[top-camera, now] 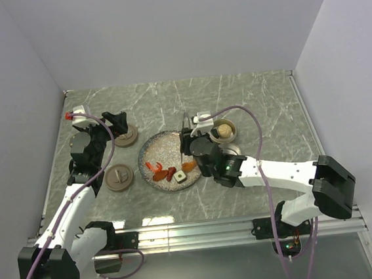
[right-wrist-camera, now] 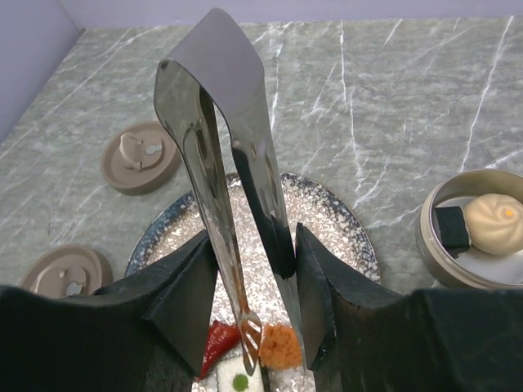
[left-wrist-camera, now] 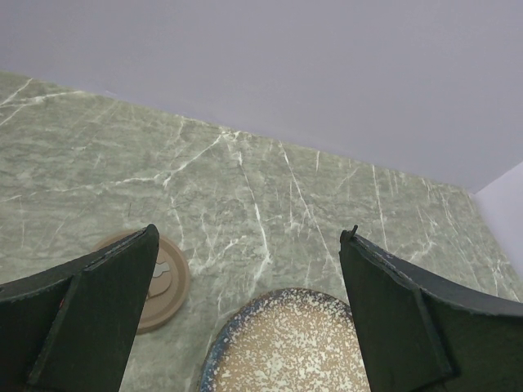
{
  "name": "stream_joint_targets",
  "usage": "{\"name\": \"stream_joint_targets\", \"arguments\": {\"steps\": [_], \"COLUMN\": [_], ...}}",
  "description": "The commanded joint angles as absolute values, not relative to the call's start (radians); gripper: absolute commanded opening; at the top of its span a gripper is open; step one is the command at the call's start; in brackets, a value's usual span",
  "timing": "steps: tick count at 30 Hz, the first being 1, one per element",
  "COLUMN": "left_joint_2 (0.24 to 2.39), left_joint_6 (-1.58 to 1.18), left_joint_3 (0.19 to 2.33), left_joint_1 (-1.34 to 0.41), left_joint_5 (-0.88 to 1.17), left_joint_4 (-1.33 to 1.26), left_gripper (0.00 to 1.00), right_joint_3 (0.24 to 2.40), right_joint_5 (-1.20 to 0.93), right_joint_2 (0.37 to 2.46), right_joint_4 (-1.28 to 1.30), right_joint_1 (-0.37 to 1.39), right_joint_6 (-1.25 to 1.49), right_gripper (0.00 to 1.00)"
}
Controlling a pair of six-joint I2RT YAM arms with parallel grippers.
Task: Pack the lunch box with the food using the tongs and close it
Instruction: Pick up the food using the clamp, then place the food into the lunch box
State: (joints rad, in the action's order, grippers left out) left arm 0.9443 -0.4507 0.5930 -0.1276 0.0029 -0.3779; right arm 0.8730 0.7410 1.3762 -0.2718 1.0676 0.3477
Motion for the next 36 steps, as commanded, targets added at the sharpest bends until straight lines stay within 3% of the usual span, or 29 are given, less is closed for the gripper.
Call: {"name": "stream_joint_targets", "arguments": {"steps": [1,9,22,36], "left_joint_2": [0.927,0.925,0.916,0.925], "left_joint_6": [-0.457,-0.454,-0.456,-0.457], "left_joint_3": [0.589,0.589,0.587,0.587], "left_joint_1": [-0.126,-0.126,-0.126,-0.126], "left_joint_5": [0.018,0.015,0.009,0.012], "left_joint_4": [-0.426,-0.425,-0.426,-0.430], "left_gripper": [0.99,0.99,0.99,0.99], "right_joint_3": [0.859,0.870,0.922,0.858], "right_joint_5": [0.747,0.732,0.749,0.790], "right_joint_2": [1.402,1.407,1.333,1.091], "right_joint_4": [-0.301,-0.322,-0.397,-0.312], "right_joint_1": [1.057,1.011,0.962,0.980], "right_joint_6": [0.377,0.330,0.144,0.121], "right_gripper": [0.47,0.25,0.19,0.18]}}
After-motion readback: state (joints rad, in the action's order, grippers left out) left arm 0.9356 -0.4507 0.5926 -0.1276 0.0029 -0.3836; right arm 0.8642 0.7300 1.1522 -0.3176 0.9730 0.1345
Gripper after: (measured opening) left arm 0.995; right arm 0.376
